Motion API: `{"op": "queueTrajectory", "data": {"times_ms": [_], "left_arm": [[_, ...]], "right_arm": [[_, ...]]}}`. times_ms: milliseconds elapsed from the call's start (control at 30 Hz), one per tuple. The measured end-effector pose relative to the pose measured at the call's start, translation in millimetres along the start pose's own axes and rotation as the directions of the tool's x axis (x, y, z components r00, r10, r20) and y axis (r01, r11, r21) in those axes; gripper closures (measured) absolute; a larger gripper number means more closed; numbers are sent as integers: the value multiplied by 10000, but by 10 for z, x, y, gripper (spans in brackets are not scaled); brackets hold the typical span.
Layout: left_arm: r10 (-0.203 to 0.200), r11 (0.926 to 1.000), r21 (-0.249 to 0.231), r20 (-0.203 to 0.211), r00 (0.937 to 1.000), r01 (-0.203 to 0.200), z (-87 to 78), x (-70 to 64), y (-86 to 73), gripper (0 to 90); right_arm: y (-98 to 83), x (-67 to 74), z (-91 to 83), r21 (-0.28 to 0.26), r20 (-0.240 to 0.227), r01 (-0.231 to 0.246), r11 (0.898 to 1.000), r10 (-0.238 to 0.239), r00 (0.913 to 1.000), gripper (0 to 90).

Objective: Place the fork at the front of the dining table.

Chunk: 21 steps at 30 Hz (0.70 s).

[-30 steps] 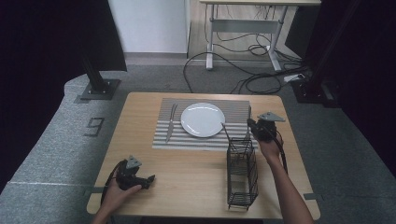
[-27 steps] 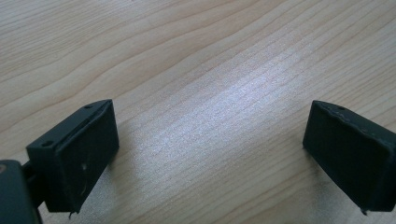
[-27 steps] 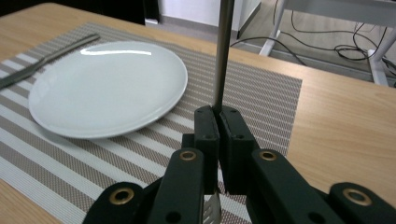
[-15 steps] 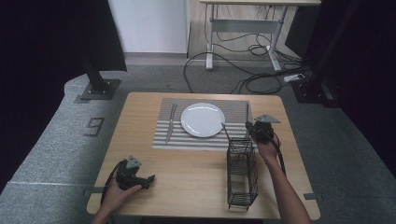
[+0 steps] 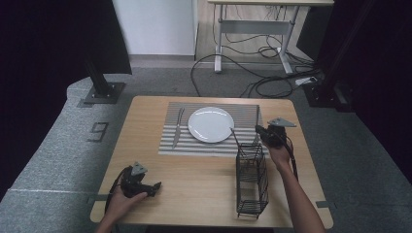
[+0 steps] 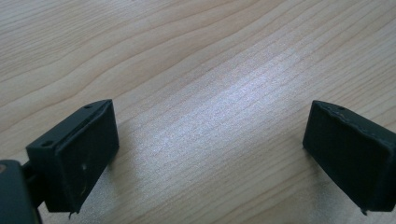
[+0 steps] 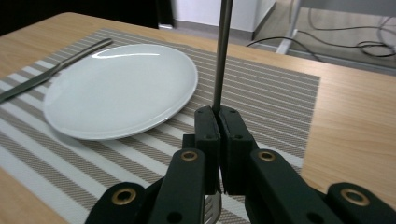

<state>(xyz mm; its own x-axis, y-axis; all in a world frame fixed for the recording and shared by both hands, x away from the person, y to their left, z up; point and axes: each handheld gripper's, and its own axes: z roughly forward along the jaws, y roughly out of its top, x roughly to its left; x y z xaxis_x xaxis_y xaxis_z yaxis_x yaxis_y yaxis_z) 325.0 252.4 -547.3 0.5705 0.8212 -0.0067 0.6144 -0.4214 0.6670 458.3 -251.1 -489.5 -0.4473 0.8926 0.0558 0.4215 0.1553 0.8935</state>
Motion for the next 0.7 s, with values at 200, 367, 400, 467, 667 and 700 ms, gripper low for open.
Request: {"op": "queueTrajectory", "data": {"times_ms": [200, 367, 400, 467, 667, 700], "left_arm": [[4, 10000, 2, -1, 10000, -4, 0, 0, 0, 32], [1, 10000, 1, 2, 10000, -1, 0, 0, 0, 32], [2, 10000, 3, 2, 10000, -2, 0, 0, 0, 32], [-1, 10000, 2, 1, 10000, 1, 0, 0, 0, 31], [3, 10000, 4, 0, 10000, -3, 0, 0, 0, 31], [5, 10000, 4, 1, 10000, -5, 0, 0, 0, 31]], "right_arm": [[-20, 17, 54, 198, -723, -190, 9996, 204, 9972, 868], [-66, -22, 126, 384, -793, -578, 9976, 607, 9950, 868], [-69, -36, 134, 387, -774, -685, 9969, 713, 9944, 867], [-74, -54, 145, 415, -714, -768, 9962, 796, 9943, 862], [-108, -129, 195, 563, -318, -1014, 9933, 1033, 9941, 833], [-112, -150, 205, 622, -316, -1107, 9919, 1128, 9931, 831]]}}
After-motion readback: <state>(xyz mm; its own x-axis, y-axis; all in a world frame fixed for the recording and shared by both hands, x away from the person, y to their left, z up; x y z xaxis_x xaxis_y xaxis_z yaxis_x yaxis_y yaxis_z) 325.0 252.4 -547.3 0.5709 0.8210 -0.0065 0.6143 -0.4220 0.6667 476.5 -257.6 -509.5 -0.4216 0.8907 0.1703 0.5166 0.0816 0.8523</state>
